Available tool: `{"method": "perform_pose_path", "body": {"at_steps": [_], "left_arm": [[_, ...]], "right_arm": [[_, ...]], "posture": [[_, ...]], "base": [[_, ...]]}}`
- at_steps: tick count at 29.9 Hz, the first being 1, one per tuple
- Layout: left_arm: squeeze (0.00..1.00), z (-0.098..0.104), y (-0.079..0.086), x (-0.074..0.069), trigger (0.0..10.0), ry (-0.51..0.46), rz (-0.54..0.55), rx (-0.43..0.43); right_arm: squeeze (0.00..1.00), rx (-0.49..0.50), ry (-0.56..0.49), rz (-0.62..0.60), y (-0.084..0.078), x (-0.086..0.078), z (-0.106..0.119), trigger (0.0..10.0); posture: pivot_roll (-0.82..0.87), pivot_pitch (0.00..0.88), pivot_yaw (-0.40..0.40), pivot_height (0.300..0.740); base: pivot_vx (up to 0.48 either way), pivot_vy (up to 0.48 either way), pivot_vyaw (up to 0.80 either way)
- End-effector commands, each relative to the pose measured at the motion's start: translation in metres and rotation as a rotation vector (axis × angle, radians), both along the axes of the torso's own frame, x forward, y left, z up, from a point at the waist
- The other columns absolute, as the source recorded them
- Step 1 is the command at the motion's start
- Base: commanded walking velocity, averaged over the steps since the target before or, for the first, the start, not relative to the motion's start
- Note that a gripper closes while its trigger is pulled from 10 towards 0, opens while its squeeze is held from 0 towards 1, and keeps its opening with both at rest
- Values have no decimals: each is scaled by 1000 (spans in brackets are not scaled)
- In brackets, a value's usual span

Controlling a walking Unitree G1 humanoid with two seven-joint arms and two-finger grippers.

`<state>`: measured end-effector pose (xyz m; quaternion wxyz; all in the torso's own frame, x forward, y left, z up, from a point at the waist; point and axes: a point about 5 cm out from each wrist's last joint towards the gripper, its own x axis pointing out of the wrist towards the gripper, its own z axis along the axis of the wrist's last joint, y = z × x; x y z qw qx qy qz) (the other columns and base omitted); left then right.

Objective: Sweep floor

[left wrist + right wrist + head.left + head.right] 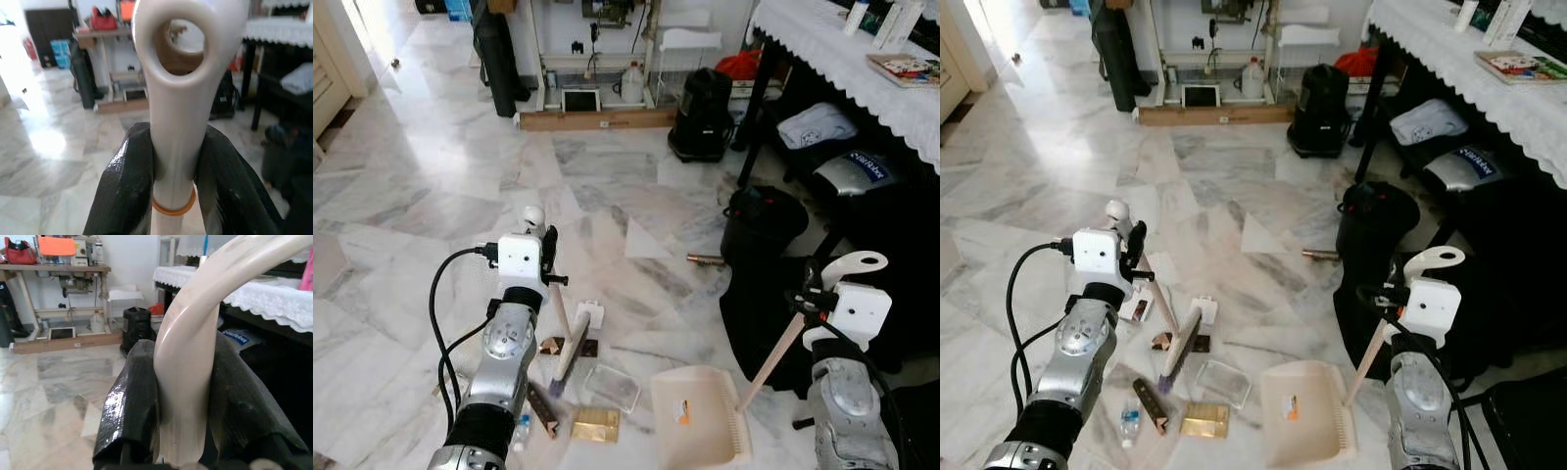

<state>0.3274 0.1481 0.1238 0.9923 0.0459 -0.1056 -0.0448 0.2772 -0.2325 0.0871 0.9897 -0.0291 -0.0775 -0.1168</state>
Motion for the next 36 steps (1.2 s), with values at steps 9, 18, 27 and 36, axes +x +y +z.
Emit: {"method": "perform_pose_path", "body": {"at_steps": [9, 18, 27, 36], "left_arm": [[0, -12, -19, -1, 10000, 60, -110, -6], [0, -14, -13, -5, 10000, 63, -108, 13], [0, -6, 0, -10, 10000, 32, -95, 57], [0, -8, -2, -13, 10000, 61, -117, 71]], "right_arm": [[0, 14, -1, -19, -3, 0, -5, 10000], [0, 18, 30, -30, -3, -4, -15, 10000], [0, 25, 71, -51, -5, -8, -27, 10000], [0, 25, 111, -88, -9, -17, -40, 10000]], "posture": [[51, 91, -19, 740], [62, 110, -15, 740], [78, 119, -8, 740], [81, 130, -2, 740]], "base": [[0, 0, 0], [0, 0, 0], [0, 0, 0], [0, 0, 0]]}}
